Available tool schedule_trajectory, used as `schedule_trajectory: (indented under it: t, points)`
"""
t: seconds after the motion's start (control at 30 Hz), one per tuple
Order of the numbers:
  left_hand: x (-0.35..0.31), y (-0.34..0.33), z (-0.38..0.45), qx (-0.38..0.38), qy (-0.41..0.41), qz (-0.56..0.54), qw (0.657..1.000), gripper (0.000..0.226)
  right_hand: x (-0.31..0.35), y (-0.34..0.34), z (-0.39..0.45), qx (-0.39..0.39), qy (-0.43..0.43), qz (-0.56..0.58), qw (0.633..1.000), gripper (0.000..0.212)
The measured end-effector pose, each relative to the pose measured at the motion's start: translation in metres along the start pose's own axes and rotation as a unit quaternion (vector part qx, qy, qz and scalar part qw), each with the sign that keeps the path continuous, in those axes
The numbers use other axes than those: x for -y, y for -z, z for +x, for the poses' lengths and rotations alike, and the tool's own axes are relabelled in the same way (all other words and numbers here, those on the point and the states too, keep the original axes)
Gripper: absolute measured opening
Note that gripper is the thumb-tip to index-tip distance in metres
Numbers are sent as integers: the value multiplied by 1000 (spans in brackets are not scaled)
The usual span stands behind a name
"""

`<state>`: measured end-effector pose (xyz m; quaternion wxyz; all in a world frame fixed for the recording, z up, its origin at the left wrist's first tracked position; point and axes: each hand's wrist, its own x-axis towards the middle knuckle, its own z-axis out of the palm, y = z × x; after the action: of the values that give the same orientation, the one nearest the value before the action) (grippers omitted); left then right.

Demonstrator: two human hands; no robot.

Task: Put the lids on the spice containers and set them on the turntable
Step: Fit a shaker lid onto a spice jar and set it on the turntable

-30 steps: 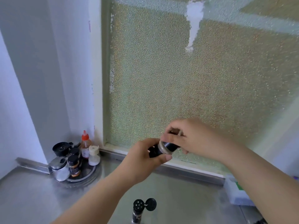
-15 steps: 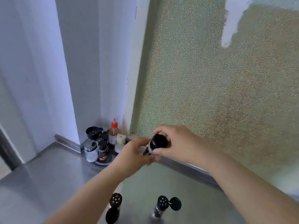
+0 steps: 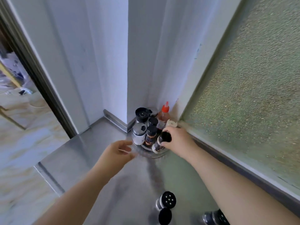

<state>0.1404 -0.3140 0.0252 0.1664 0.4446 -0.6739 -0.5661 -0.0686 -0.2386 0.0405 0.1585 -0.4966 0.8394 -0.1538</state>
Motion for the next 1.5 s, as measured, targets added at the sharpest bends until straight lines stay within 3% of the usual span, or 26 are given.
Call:
schedule_trajectory:
  t: [0.3,0.47,0.6,0.73,0.87,0.97,1.13,1.27,1.37,1.5]
  points:
    - [22,21,15,-14,33,14,999,24,14,-64,26,0,-34,47,998,39]
    - [23,15,14,19,31,22,999,21,14,-65,26,18,-23,68,997,48]
    - [28,0,8,114,21,75,990,20,6,-42,8,64,-12,12,998,77]
    - [43,-34,-6,294,-33,172,940,35,-3,-13,-35,96,37,-54,993,70]
    - [60,-78,-19,373,-71,225,897,67,-22,1,-82,138,25,-33,989,62]
    - [72,-102,-25,380,-77,210,898,64,-40,8,-109,132,-1,-12,991,58]
    - [74,-121,-30,295,-65,131,944,50,-69,13,-148,109,-40,31,993,54]
    - [20,-138,-38,257,-81,28,963,39,-84,31,-174,83,-53,70,993,63]
    - [-36,-151,-47,264,-144,-11,954,33,-85,58,-190,43,-31,98,994,79]
    - [-99,-168,-68,275,-226,-11,934,34,-84,98,-209,-67,11,199,978,66]
